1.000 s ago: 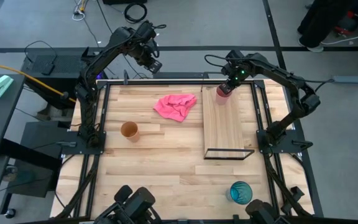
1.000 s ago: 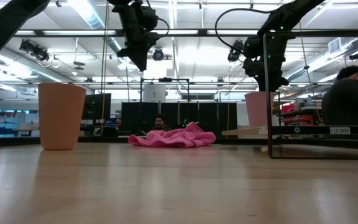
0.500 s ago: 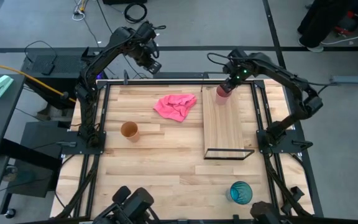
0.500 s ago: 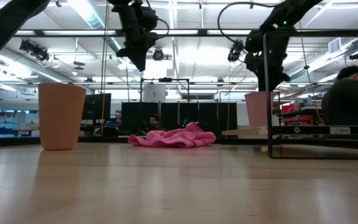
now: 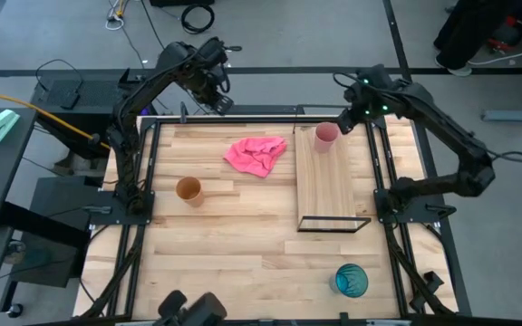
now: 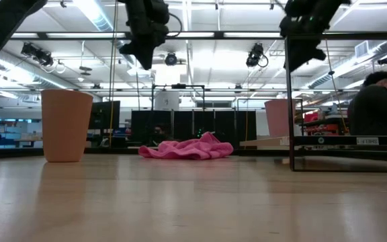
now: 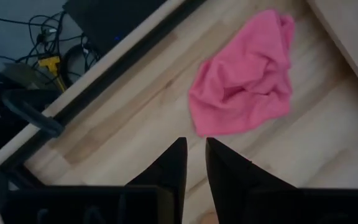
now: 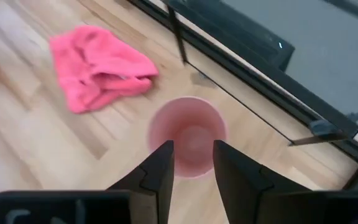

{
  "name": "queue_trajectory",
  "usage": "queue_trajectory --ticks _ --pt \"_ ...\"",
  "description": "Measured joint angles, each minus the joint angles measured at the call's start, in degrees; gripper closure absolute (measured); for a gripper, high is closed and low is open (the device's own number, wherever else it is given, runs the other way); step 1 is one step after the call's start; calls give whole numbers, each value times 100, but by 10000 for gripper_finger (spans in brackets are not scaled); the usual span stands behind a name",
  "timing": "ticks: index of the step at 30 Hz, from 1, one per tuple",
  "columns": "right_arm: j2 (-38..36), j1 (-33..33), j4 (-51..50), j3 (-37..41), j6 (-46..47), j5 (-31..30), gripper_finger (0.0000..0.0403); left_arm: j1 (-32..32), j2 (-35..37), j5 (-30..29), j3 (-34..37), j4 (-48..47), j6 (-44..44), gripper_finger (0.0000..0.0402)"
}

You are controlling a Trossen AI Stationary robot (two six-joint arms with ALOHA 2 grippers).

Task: Stack small to large cups/mugs on shelf
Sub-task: Put the orange cup on the shelf

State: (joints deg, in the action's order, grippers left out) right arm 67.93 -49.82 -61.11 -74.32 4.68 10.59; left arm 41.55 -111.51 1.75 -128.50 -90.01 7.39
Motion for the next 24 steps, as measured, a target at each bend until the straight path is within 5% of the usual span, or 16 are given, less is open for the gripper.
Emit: queue_trajectory --ticks 17,24 --pt "-857 1507 -11 0 468 0 284 -2729 27 -17 4 2 1214 338" --pt "-857 1926 -12 0 481 0 285 -4200 27 -593 4 2 2445 347"
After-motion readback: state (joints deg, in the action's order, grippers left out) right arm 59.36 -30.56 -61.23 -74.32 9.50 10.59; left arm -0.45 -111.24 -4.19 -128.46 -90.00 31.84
